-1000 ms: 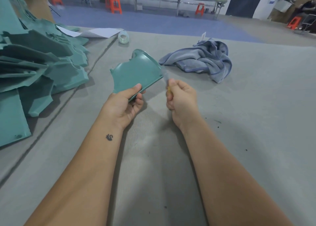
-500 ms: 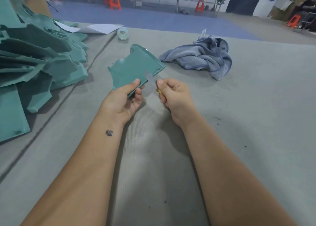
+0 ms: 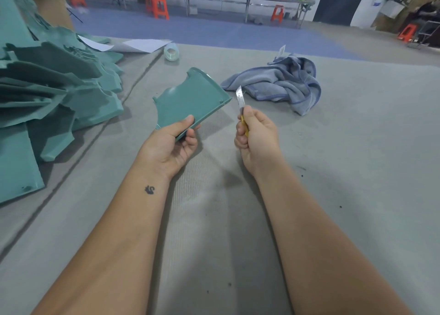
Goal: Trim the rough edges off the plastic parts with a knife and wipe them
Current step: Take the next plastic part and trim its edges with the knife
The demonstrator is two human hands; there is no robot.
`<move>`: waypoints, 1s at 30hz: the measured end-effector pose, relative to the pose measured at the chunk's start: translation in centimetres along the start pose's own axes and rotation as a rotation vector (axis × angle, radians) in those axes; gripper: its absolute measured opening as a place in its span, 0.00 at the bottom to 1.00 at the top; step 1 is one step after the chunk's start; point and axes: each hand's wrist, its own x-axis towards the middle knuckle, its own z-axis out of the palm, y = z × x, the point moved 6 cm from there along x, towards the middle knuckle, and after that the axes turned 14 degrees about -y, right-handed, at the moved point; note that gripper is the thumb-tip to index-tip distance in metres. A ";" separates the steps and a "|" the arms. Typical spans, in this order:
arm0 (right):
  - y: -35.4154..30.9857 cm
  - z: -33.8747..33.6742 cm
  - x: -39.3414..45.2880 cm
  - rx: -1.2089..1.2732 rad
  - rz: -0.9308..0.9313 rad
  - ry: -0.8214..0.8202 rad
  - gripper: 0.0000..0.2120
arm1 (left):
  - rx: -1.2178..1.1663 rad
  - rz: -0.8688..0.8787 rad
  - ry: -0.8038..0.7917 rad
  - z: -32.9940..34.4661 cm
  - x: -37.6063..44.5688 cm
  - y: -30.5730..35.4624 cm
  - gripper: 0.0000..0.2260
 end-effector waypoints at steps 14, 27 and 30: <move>0.5 2.1 -0.6 -0.352 -0.042 -0.234 0.14 | 0.030 -0.021 -0.018 0.2 0.4 -0.3 0.03; 0.3 -0.4 0.2 0.036 -0.004 0.038 0.14 | 0.032 -0.033 -0.086 0.2 -0.3 -0.1 0.04; 0.0 -0.7 0.3 0.179 0.025 0.023 0.18 | 0.070 -0.023 -0.102 0.3 -0.2 0.0 0.05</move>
